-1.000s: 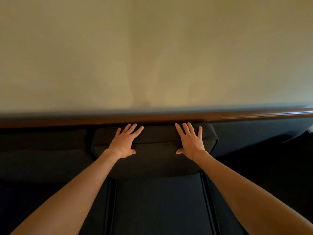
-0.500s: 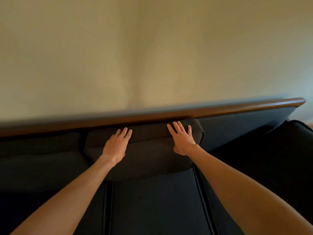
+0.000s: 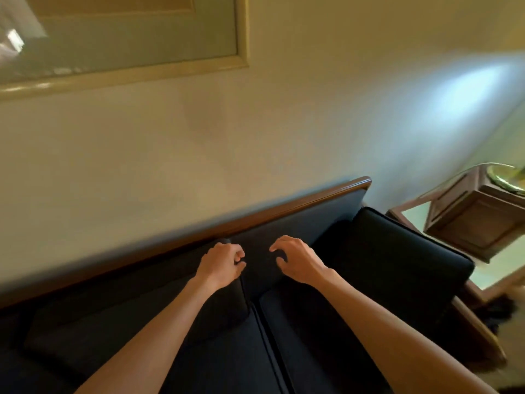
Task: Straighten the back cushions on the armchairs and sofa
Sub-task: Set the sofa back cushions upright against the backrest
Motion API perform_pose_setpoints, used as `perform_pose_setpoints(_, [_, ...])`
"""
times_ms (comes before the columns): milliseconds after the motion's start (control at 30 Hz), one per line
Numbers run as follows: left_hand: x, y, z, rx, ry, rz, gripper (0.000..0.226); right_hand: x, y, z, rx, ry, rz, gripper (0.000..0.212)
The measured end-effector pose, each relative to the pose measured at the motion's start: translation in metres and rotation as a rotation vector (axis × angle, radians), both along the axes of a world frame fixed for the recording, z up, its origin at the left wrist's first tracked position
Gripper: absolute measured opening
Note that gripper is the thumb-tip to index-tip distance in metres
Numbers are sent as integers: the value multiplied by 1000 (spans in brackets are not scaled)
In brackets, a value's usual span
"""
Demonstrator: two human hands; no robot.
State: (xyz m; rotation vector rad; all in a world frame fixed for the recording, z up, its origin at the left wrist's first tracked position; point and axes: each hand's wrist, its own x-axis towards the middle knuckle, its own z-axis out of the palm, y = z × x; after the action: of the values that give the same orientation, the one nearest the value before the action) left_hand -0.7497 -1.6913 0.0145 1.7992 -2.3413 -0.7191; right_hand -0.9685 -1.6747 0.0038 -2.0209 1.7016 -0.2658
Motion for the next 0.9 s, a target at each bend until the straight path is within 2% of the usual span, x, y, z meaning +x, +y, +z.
perform_pose_setpoints(200, [-210, -23, 4, -56, 71, -142, 21, -205, 20, 3, -33, 7, -180, 31])
perform_pose_setpoints(400, [-413, -29, -18, -17, 73, -304, 31, -394, 66, -39, -59, 11, -526, 34])
perform_pose_setpoints(467, [-467, -30, -26, -14, 62, -359, 35, -437, 78, -53, -52, -20, -650, 45])
perform_pose_setpoints(600, [-550, -37, -49, -35, 15, -490, 50, -493, 90, -83, -15, -82, -884, 81])
perform_pose_setpoints(700, [-593, -49, -67, 4, -95, -626, 81, -510, 94, -107, 102, -217, -960, 113])
perform_pose_setpoints(800, [-628, -64, -80, 89, -312, -795, 122, -518, 95, -131, 209, -399, -1005, 141])
perform_pose_setpoints(900, [-654, -76, -97, 152, -474, -925, 140, -516, 99, -156, 358, -577, -1017, 161])
